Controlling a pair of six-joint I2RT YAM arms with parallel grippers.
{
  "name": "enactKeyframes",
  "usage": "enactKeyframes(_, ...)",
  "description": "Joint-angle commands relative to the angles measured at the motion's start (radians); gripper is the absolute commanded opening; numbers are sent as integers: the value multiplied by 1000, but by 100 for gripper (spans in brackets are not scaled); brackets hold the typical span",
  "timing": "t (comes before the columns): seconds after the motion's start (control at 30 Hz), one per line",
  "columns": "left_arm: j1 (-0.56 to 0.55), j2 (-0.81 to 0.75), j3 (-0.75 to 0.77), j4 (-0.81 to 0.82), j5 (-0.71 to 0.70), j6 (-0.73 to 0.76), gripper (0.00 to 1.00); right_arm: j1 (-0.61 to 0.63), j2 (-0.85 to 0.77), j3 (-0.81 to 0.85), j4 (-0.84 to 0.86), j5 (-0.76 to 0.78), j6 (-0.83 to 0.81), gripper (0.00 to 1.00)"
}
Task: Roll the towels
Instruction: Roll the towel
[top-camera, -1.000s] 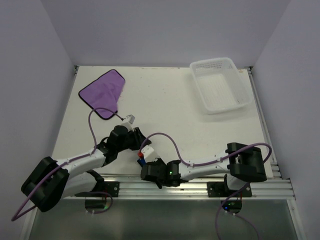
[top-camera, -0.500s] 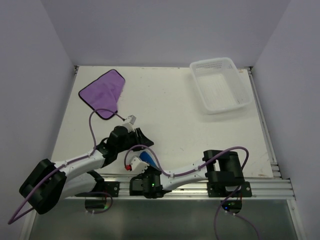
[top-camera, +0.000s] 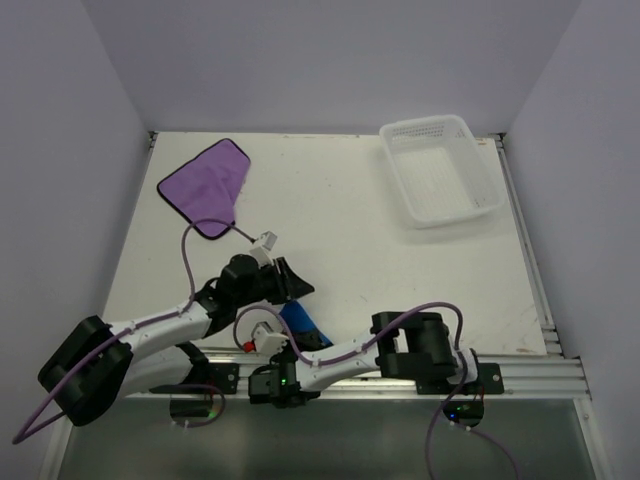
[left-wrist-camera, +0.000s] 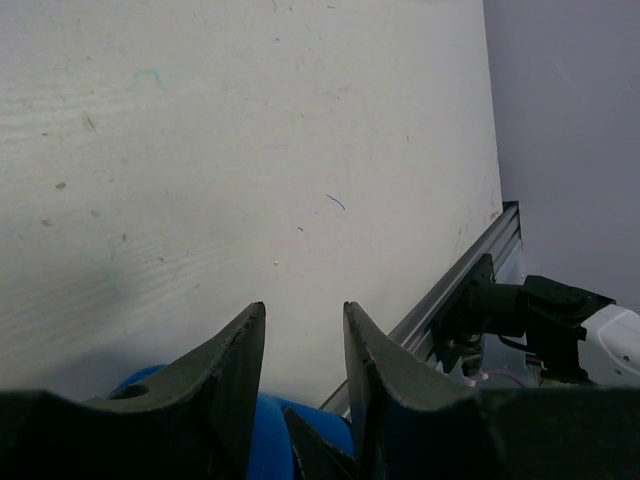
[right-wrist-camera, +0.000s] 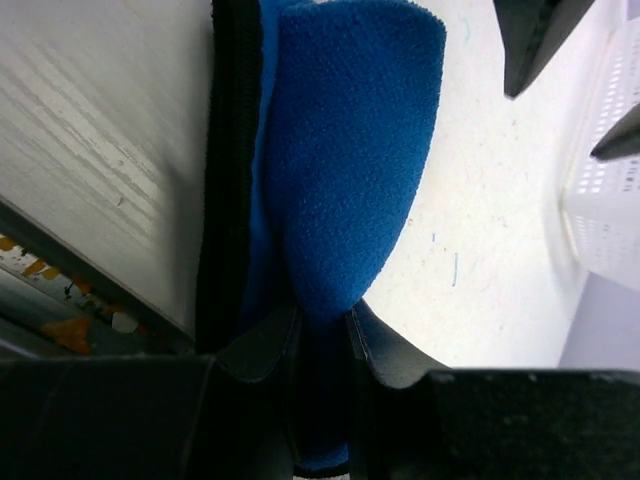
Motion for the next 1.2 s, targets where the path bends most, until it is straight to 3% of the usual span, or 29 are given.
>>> enactKeyframes(0.0,-25,5,-25,84,17,-49,41,0,62,59,-114,84,34,2)
enactKeyframes(0.53,-87,75,-138,247,11,-157,41,1,218,195,-340,146,116,4)
enactKeyframes(0.97,-137,169,-253,336,-32,-203,39,1,234,205,-337,131,117,10)
enactKeyframes(1.17,-145,317,-298,480,-12,-235,37,1,234,206,-334,128,116,17)
